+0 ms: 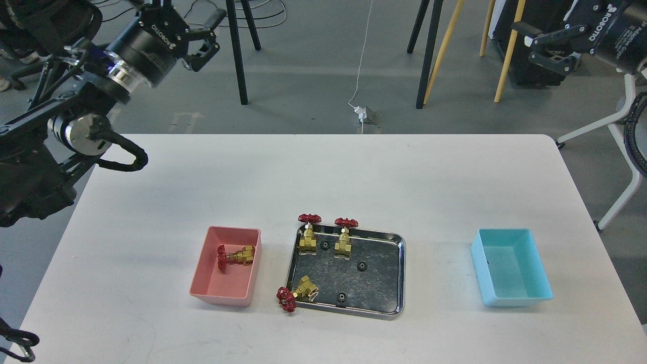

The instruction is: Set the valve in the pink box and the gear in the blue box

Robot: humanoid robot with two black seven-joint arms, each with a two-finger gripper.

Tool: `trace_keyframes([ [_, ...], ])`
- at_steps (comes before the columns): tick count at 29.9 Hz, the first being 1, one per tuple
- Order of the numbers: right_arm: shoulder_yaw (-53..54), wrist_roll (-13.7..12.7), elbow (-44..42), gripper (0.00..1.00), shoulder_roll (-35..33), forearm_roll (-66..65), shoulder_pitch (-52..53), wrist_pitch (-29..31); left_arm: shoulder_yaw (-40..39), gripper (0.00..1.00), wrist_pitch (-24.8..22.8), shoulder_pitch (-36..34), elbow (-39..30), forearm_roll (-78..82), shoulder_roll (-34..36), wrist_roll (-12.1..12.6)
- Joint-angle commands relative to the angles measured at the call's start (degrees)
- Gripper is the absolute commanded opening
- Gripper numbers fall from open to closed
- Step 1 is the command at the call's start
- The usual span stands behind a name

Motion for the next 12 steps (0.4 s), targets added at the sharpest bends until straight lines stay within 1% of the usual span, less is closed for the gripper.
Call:
trace_keyframes([
  [1, 0.8, 2.3, -6.6, 1.00, 5.6, 10.5, -3.3, 0.2, -0.2, 0.97, 0.0, 0.0, 3.5, -2.3, -2.6, 0.0],
  [4, 0.8, 1.9, -11.0, 1.00, 10.3, 12.2, -4.3, 0.2, -0.2, 0.97, 0.0, 0.0, 3.4, -2.3, -3.6, 0.0],
  [6, 0.8, 1.9, -13.0, 1.00, 12.1, 12.2, -4.4, 0.2, -0.1, 0.97, 0.0, -0.2, 3.3, -2.2, -4.8, 0.0],
  [10, 1.0, 2.4, -14.7, 1.00, 13.0, 12.2, -4.9, 0.2, 0.2, 0.97, 0.0, -0.6, 1.3, -2.2, -4.8, 0.0],
  [12, 1.6, 2.8, -14.7, 1.00, 12.7, 12.2, -5.4, 0.2, 0.4, 0.99, 0.0, -2.0, 0.0, -2.1, -4.8, 0.0],
])
